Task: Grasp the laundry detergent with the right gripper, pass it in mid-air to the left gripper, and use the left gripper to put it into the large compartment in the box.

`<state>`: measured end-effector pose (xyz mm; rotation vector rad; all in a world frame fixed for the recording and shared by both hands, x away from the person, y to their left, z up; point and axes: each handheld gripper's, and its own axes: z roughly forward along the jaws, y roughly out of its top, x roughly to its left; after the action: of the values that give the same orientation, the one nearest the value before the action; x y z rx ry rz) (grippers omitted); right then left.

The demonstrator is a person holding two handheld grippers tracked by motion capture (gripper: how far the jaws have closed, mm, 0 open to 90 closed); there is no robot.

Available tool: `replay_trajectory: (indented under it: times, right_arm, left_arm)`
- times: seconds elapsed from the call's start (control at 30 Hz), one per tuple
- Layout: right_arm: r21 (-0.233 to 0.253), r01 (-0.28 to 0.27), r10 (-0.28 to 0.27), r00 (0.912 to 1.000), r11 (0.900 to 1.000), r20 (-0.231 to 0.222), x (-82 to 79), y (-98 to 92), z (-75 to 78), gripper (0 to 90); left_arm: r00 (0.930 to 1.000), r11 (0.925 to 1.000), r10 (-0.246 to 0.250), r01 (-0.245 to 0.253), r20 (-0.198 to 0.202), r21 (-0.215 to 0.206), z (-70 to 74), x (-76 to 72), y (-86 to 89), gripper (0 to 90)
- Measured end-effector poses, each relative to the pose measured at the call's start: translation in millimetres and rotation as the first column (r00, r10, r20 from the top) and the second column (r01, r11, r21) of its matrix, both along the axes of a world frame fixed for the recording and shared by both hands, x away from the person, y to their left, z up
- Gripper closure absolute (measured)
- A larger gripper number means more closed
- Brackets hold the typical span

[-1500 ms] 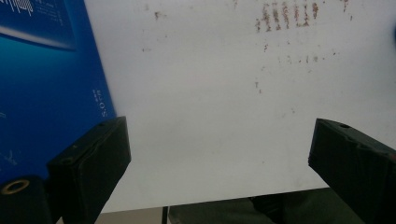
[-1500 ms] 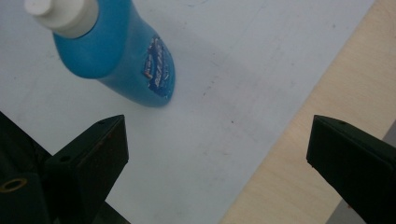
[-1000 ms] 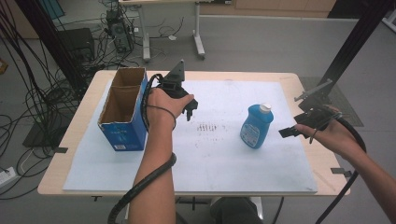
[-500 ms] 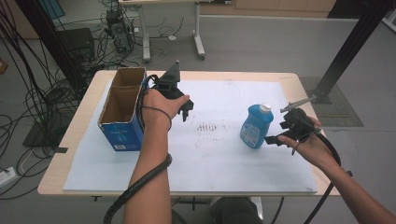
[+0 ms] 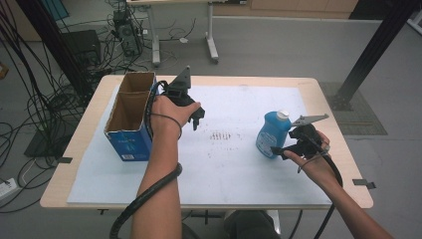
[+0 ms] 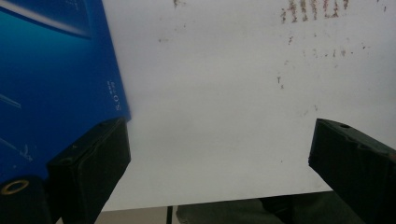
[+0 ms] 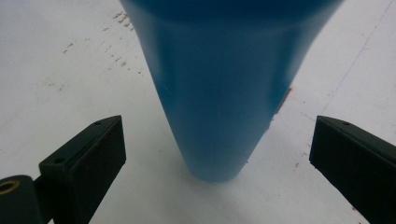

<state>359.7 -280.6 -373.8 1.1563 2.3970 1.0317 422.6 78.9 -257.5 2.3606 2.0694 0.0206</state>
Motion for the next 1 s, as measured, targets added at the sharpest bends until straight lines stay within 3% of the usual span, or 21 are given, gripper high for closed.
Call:
replay_trajectory:
  times: [0.23, 0.47, 1.0]
  right_arm:
    - [0.006, 0.029, -0.029, 0.9986, 1.0, 0.044, -0.3, 8.2, -9.7, 3.1]
    - [0.022, 0.038, -0.041, 0.9914, 0.999, 0.125, -3.4, 12.6, -15.8, 2.9]
    - [0.05, 0.08, -0.088, 0.9795, 0.996, 0.181, -1.6, 15.0, -23.2, 2.3]
  left_arm:
    - [1.0, 1.0, 0.0, 0.0, -0.003, -0.001, -1.5, 1.5, -1.3, 6.0]
    - [1.0, 1.0, 0.0, 0.0, 0.004, 0.001, 0.6, 2.8, -1.6, 6.0]
    - [1.0, 1.0, -0.007, 0.007, -0.005, -0.002, -3.2, 4.1, -4.8, 6.0]
